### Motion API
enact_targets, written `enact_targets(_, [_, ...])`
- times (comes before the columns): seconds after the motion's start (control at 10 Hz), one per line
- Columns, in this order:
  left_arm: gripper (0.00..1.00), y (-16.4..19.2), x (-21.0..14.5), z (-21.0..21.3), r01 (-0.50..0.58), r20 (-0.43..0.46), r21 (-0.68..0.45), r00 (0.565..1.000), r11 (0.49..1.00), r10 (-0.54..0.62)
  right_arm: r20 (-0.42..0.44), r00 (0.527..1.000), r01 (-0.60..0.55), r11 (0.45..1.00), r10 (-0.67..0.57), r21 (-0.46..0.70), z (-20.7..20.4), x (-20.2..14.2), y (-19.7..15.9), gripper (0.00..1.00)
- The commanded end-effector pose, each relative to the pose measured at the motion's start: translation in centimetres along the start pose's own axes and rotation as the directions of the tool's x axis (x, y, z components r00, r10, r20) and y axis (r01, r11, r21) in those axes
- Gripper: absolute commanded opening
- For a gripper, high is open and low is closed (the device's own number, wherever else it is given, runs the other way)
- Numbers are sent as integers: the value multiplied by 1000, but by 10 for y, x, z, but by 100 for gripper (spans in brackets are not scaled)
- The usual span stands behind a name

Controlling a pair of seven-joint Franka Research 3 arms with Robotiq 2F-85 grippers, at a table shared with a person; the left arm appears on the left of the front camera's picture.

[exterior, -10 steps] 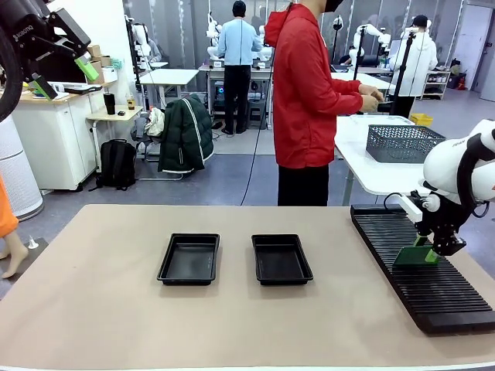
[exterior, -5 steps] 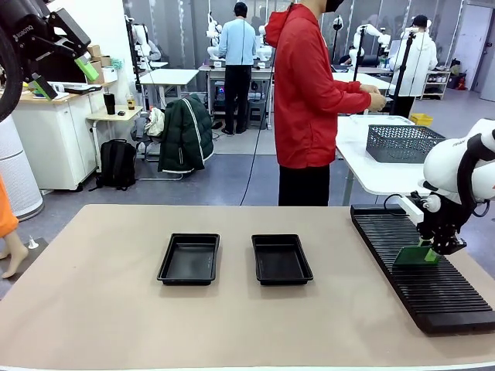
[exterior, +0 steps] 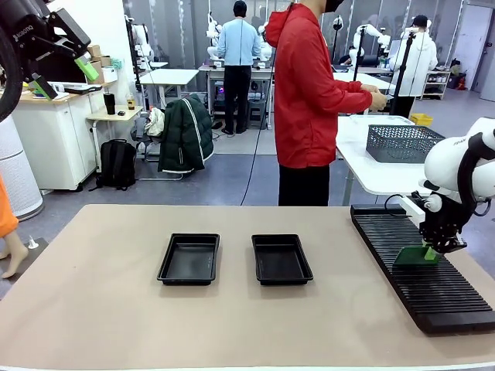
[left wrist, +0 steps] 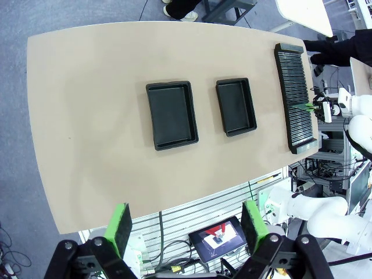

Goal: Inspect and transfer BCBs to ESD trays.
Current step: Pick up the Blank PCB from the PCB Rack and place it in the left ESD tray.

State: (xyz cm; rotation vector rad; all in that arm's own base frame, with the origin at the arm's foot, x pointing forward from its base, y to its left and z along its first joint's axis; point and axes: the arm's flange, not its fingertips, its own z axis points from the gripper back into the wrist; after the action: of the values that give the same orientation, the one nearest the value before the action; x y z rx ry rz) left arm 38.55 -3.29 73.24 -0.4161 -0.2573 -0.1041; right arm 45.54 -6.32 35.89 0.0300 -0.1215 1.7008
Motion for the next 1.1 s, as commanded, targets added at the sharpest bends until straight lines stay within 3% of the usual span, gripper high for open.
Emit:
enact_targets(0.0, [100,0,0,0,1,3,0,1000,1000,-1,-16,1000,-4,1000,4,26,6,1,-1,12])
enact_targets(0.2, [100,0,0,0,1,3,0,1000,1000,-1,-18,1000,0,999,0,32,7,2,-2,8])
enact_targets(0.3, [100,0,0,0,1,3,0,1000,1000,-1,-21,1000,4,1000,-4,31,8,2,-3,12])
enact_targets(0.4, [100,0,0,0,1,3,0,1000,1000,-1,-21,1000,6,1000,-5,29,10,2,-4,3])
enact_targets(0.5, [100,0,0,0,1,3,0,1000,1000,-1,-19,1000,6,1000,-6,28,11,3,-5,7])
enact_targets(0.6, [100,0,0,0,1,3,0,1000,1000,-1,-18,1000,7,1000,-7,28,12,2,-6,0])
enact_targets(1.0, [100,0,0,0,1,3,0,1000,1000,-1,-21,1000,15,1000,-15,15,63,7,-12,0])
